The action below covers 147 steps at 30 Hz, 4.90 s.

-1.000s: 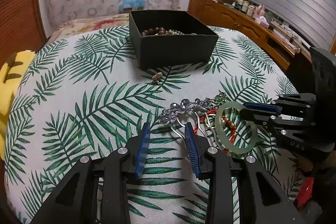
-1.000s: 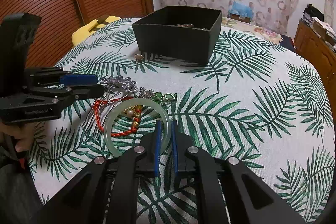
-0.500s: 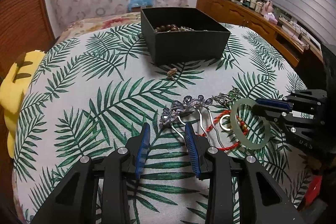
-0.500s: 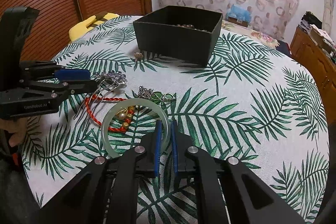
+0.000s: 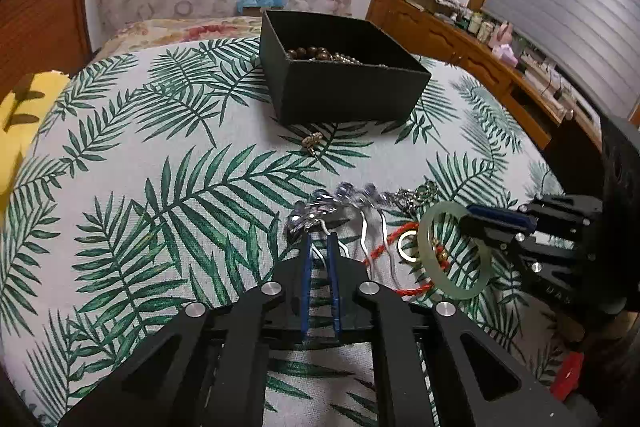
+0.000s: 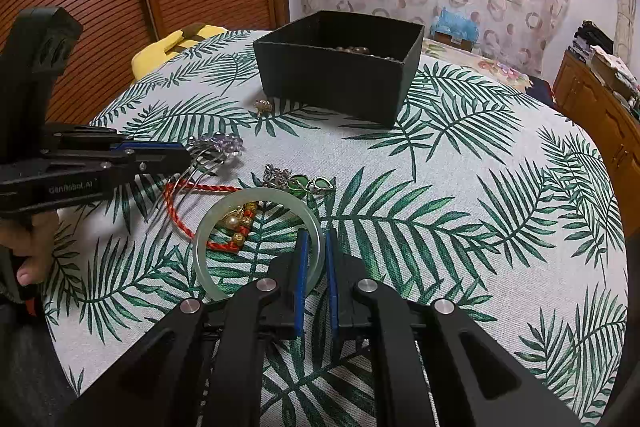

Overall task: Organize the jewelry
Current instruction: 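Close the left tool on the silver hairpin while the right tool hovers near the jade bangle, then lift the hairpin with the left tool while the right tool grasps the red cord bracelet, then carry the hairpin and red cord into the black box and open both tools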

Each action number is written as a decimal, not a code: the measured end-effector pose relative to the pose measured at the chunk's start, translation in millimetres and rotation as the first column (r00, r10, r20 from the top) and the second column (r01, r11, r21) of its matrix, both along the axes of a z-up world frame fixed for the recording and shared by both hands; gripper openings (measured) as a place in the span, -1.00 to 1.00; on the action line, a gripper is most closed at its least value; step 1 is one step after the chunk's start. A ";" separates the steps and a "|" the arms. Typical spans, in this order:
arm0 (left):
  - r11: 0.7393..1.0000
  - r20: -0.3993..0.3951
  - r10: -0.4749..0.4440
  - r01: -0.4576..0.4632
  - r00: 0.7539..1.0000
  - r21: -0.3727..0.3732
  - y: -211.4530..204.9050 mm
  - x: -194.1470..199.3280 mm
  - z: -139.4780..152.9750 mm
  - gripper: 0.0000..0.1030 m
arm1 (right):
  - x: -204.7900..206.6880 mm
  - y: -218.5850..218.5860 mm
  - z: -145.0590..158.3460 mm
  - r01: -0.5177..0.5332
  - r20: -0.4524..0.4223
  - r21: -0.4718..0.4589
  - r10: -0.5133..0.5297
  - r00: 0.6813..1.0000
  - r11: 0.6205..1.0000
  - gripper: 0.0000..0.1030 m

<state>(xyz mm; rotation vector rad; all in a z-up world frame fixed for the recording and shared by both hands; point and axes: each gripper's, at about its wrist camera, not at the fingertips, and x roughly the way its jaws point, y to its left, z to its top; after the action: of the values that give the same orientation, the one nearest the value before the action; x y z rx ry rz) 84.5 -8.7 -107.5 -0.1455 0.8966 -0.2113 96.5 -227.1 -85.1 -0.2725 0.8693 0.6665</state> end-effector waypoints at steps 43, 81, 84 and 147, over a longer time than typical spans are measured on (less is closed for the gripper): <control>0.969 0.019 -0.200 0.195 0.980 0.149 -24.2 21.4 18.8 -0.25 | 2.9 -48.3 8.7 0.104 0.040 -0.041 -0.103 0.994 0.994 -0.86; 0.975 0.024 -0.176 0.171 0.984 0.139 -4.4 25.6 9.4 -0.59 | -4.2 23.5 10.5 -0.047 -0.037 0.058 0.049 0.998 0.997 -0.82; 0.976 0.025 -0.175 0.170 0.984 0.135 -4.5 25.8 9.0 -0.59 | -3.2 26.8 7.7 -0.051 -0.043 0.049 0.053 0.998 0.998 -0.66; 0.995 0.191 -0.021 0.003 0.981 0.099 16.3 121.7 67.7 -0.36 | 144.3 45.7 59.9 -0.074 0.120 0.073 0.065 0.991 0.995 -0.83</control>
<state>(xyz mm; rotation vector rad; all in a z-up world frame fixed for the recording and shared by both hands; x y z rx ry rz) 206.2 7.6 -39.8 -0.0274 0.7137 -0.1886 240.8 -181.4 -25.3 -0.2708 0.7220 0.7395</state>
